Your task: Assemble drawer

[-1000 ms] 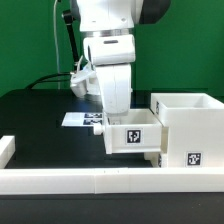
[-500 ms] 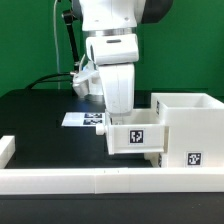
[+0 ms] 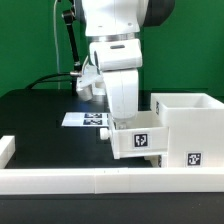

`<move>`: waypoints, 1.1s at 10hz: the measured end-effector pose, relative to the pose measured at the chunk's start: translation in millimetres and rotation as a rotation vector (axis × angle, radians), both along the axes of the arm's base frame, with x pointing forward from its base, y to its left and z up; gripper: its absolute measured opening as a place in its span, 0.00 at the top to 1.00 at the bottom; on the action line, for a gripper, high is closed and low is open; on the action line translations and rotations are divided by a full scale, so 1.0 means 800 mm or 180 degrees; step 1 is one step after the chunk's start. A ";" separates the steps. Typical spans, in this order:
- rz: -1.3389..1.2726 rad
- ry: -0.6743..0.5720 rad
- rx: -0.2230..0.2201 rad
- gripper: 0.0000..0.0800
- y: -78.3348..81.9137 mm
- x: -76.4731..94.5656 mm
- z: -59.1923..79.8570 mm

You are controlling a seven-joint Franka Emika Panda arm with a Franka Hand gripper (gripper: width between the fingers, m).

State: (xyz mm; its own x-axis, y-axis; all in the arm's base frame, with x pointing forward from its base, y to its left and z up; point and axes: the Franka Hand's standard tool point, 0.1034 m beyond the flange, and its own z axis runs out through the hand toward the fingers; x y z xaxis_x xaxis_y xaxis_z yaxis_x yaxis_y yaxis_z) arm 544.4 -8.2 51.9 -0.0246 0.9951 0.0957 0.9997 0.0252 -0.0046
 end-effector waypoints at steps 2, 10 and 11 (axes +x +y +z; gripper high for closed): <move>0.0003 -0.0007 0.0002 0.94 0.002 0.000 0.001; -0.0104 0.0001 0.0023 0.94 0.020 0.002 0.003; -0.0104 0.0001 0.0023 0.94 0.020 0.002 0.003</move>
Offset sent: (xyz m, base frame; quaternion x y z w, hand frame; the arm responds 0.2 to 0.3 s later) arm 0.0062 0.0132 0.0082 -0.0180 -0.0080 -0.0068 0.9998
